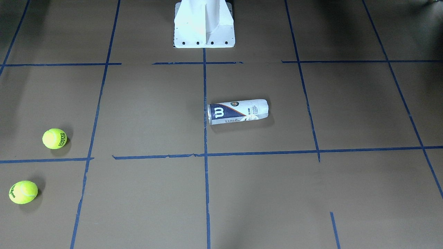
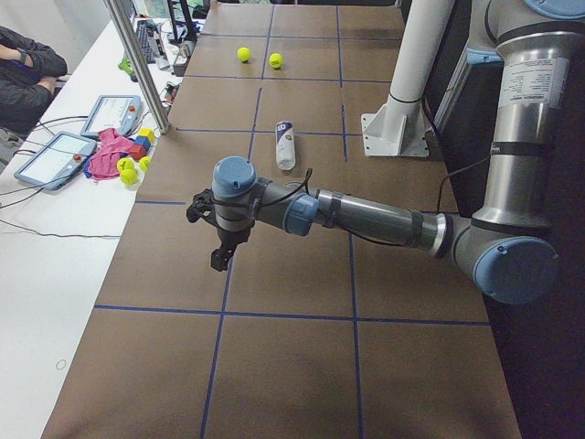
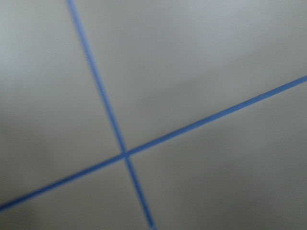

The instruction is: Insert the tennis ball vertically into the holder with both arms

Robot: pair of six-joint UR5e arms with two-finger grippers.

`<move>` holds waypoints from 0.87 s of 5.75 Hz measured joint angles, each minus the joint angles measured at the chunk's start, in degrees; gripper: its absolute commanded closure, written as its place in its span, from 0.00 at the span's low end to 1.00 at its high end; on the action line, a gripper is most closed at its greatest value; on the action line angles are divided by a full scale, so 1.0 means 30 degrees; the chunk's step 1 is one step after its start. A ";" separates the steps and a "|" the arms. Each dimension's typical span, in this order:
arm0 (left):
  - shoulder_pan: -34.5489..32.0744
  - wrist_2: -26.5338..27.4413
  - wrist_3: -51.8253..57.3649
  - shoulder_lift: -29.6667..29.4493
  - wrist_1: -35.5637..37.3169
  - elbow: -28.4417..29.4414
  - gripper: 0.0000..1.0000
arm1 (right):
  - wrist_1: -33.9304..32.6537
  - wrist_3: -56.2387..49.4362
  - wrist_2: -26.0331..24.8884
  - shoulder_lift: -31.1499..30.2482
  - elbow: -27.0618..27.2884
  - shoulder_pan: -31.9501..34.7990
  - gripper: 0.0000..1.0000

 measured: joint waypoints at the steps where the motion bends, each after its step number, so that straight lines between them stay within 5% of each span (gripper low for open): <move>1: 0.1489 0.0080 -0.0484 -0.0640 -0.1215 -0.0403 0.00 | 0.0001 0.0017 0.0008 0.0002 0.0001 0.0001 0.00; 4: 0.6961 0.0462 -0.2218 -0.4875 -0.2055 -0.1169 0.00 | 0.0000 0.0026 0.0023 -0.0019 0.0023 0.0001 0.00; 5: 0.9199 0.1939 -0.3159 -0.6644 -0.1991 -0.1159 0.00 | 0.0000 0.0026 0.0028 -0.0026 0.0029 0.0001 0.00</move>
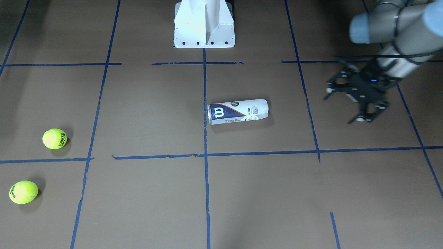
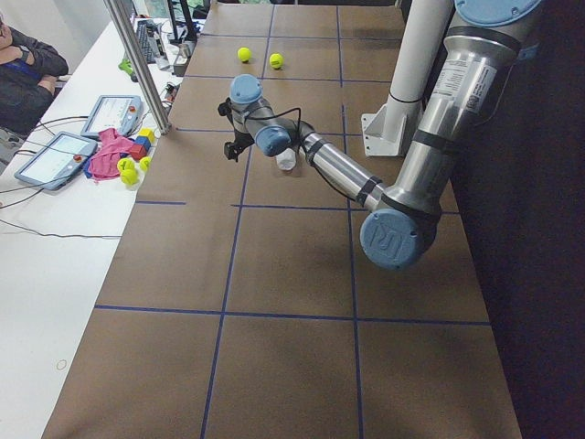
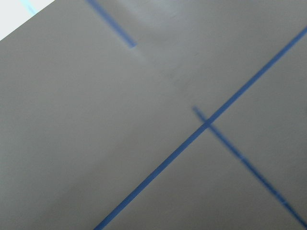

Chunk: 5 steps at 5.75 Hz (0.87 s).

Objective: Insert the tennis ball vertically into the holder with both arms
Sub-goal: 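Lower the left gripper onto the open end of the clear Wilson can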

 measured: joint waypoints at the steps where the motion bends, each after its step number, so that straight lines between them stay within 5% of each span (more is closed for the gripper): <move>1: 0.2327 0.2139 -0.0333 -0.1712 0.0367 0.0107 0.00 | 0.0000 0.0001 0.0001 -0.0001 -0.0003 0.0000 0.00; 3: 0.6290 0.6183 -0.0079 -0.5192 0.4035 0.0372 0.00 | -0.0001 0.0000 0.0002 -0.0002 -0.0035 0.0000 0.00; 5: 0.7847 0.8734 0.2139 -0.8688 0.9129 0.1543 0.00 | 0.0000 -0.0013 -0.0013 -0.0002 -0.0055 0.0000 0.00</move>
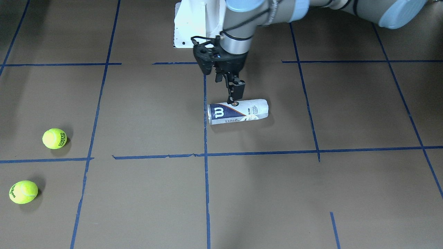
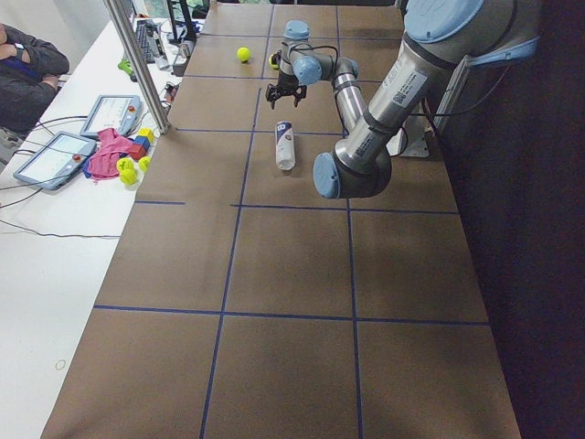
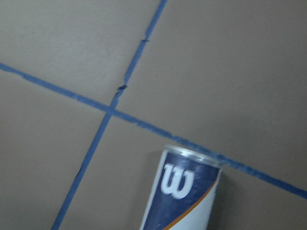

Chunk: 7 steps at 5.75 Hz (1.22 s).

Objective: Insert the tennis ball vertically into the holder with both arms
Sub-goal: 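Lower the left gripper onto the open end of the clear Wilson can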

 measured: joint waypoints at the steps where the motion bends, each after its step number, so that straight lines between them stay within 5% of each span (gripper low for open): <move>1: 0.0418 0.1427 0.1472 -0.1217 0.1518 0.1329 0.00 | 0.0000 0.0008 0.0009 0.0000 -0.0014 0.0000 0.00; 4: 0.1796 0.3527 0.3023 -0.2848 0.4714 0.3645 0.00 | 0.0000 0.0000 0.0014 0.0000 -0.0027 0.0000 0.00; 7: 0.2301 0.3905 0.2991 -0.3131 0.4758 0.4831 0.00 | 0.0000 -0.0014 0.0014 -0.0028 -0.0003 -0.0001 0.00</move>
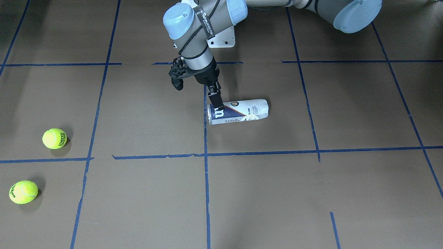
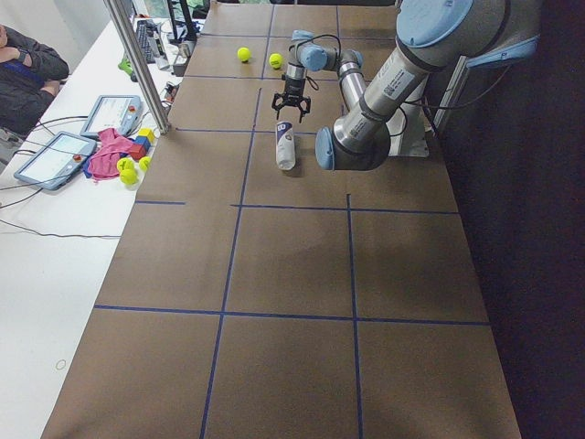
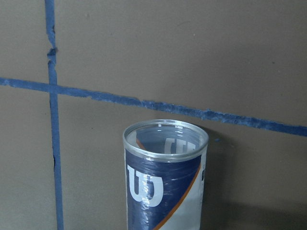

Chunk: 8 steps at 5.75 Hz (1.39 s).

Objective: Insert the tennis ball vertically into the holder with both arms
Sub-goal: 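Lower the left gripper onto the open end of the clear Wilson can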

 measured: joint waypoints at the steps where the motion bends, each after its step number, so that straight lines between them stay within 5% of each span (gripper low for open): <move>1: 0.0027 0.0054 -0.0056 -0.0078 -0.0323 0.0266 0.00 | 0.0000 -0.0002 0.0000 0.0000 -0.0003 0.0000 0.00; 8: 0.0044 0.0074 -0.0170 0.0071 -0.4046 0.3784 0.00 | 0.0000 -0.0001 -0.0007 -0.0002 -0.0019 0.0001 0.00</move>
